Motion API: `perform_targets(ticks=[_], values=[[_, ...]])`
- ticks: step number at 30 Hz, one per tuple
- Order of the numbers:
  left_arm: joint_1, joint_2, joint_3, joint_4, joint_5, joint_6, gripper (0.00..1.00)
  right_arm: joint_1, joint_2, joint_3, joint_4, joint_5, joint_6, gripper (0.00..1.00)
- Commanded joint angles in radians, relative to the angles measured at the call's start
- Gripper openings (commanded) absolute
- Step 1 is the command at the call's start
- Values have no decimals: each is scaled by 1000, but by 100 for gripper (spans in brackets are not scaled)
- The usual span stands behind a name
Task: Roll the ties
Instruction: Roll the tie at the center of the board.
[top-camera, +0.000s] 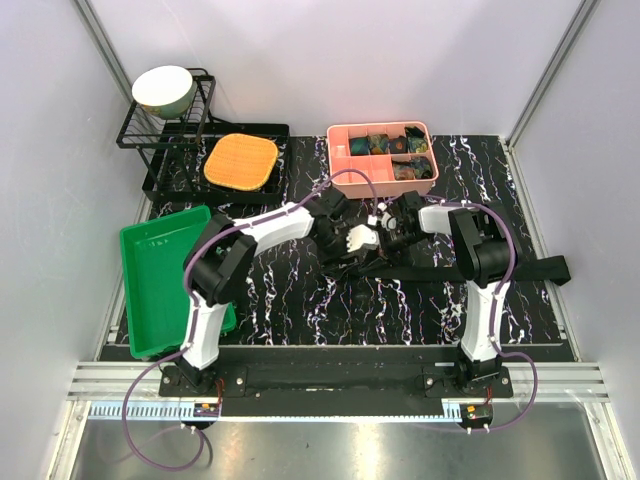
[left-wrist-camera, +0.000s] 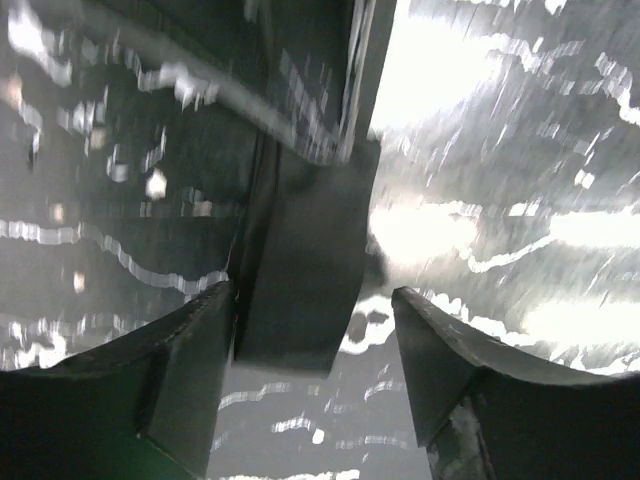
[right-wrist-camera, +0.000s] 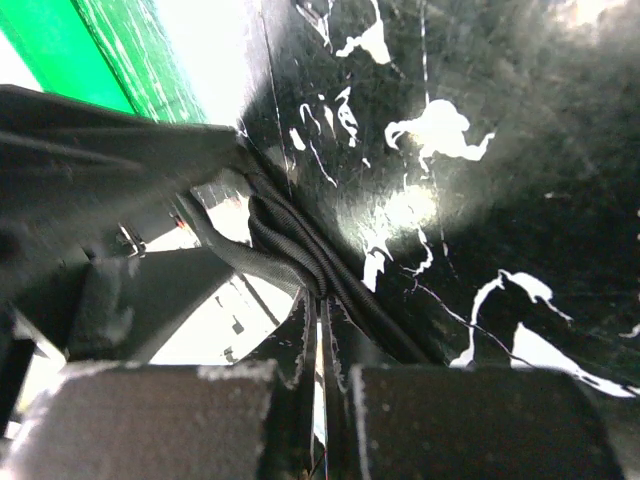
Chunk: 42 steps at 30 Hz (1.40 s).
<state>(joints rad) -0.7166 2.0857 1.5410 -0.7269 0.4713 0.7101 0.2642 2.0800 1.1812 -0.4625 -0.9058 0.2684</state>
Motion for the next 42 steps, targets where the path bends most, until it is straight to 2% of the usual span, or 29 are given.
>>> perform_targets(ticks=[1,9,12,17,20,29,36,42], values=[[26,-96,-74,69,-13,67,68,12,32,41,-50,88,-54,0],[25,-90,-91,109,-20,129,68,13,51,54,-70,110,-67,0],[25,-79,-73,110,-8,152,63,13,55,55,-76,114,-70,0],[20,-73,-25,55,39,167,39,13,63,61,-80,123,-74,0],[14,-91,-9,47,70,160,35,13,66,66,-82,130,-74,0],[-30,-38,74,27,110,78,34,13,65,64,-84,122,-74,0],[-55,43,149,20,81,2,36,12,65,67,-84,111,-69,0],[-58,71,128,7,35,6,37,13,60,70,-73,79,-60,0]])
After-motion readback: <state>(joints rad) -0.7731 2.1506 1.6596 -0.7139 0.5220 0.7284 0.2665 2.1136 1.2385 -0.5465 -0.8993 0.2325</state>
